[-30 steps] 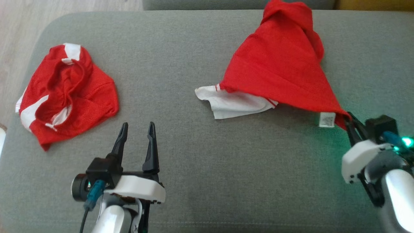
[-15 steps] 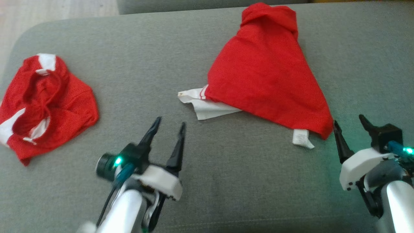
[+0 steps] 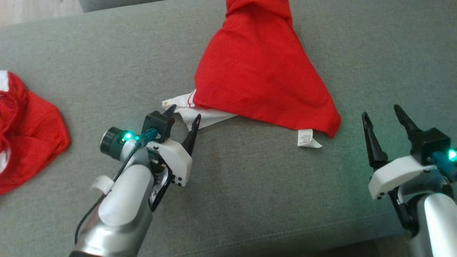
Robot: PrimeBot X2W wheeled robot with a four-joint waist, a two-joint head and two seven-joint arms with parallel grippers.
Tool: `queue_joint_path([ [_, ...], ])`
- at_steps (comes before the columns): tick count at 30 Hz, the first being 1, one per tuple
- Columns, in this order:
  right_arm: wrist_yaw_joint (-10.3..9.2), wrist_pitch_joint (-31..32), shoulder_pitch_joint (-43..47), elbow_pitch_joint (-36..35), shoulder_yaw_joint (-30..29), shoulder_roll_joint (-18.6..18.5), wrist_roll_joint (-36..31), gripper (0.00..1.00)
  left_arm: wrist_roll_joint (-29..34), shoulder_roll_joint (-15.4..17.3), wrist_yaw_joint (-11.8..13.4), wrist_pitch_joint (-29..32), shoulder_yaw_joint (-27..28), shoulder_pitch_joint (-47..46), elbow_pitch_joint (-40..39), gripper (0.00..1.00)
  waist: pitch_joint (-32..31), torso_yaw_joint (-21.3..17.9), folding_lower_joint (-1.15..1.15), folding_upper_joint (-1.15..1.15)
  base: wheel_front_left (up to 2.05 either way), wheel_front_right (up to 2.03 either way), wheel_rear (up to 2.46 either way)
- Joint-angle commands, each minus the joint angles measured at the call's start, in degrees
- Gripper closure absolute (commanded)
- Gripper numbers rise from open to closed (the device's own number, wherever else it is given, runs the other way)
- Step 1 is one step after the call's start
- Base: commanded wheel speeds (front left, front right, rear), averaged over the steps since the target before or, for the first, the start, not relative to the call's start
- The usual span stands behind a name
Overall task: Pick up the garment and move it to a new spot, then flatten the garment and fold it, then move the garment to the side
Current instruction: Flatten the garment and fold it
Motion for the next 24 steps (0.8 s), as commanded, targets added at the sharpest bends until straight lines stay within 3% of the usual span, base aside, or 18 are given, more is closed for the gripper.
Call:
queue_joint_path([
  [1, 0.37, -0.9, -1.7, -2.4, 1.4, 0.1, -0.4, 0.00, 0.6, 1.4, 0.2, 0.0, 1.6, -3.1, -0.8, 0.00, 0.7, -0.8, 0.00, 0.00, 0.00, 0.00, 0.00],
  [8, 0.37, -1.7, -2.7, -2.3, 2.5, 0.5, -0.3, 0.00, 3.3, 2.9, 1.9, 0.0, 0.3, -7.3, 4.0, 0.00, 1.9, -2.6, 0.00, 0.00, 0.00, 0.00, 0.00],
  [15, 0.37, -2.7, -3.4, -1.6, 3.2, 1.1, -0.2, 0.00, 3.4, 2.2, 2.0, 0.0, -0.5, -10.8, 8.3, 0.00, 2.0, -3.8, 0.00, 0.00, 0.00, 0.00, 0.00],
  [16, 0.37, -2.8, -3.5, -1.4, 3.3, 1.1, -0.2, 0.00, 3.4, 2.0, 2.2, -0.4, -0.5, -11.3, 8.7, 0.19, 2.0, -4.0, 0.00, 0.00, 0.00, 0.00, 0.00],
  [18, 0.37, -3.1, -3.7, -1.1, 3.4, 1.2, -0.2, 0.00, 3.4, 1.9, 2.8, -1.2, -0.3, -12.3, 9.5, 1.00, 1.8, -4.2, 0.00, 0.00, 0.00, 0.00, 0.00],
  [24, 0.37, -4.1, -3.4, -0.4, 3.6, 1.6, 0.0, 0.00, 4.5, 3.6, 6.6, -5.0, 0.4, -14.9, 10.3, 1.00, 0.9, -4.1, 0.00, 0.00, 0.00, 0.00, 0.00],
])
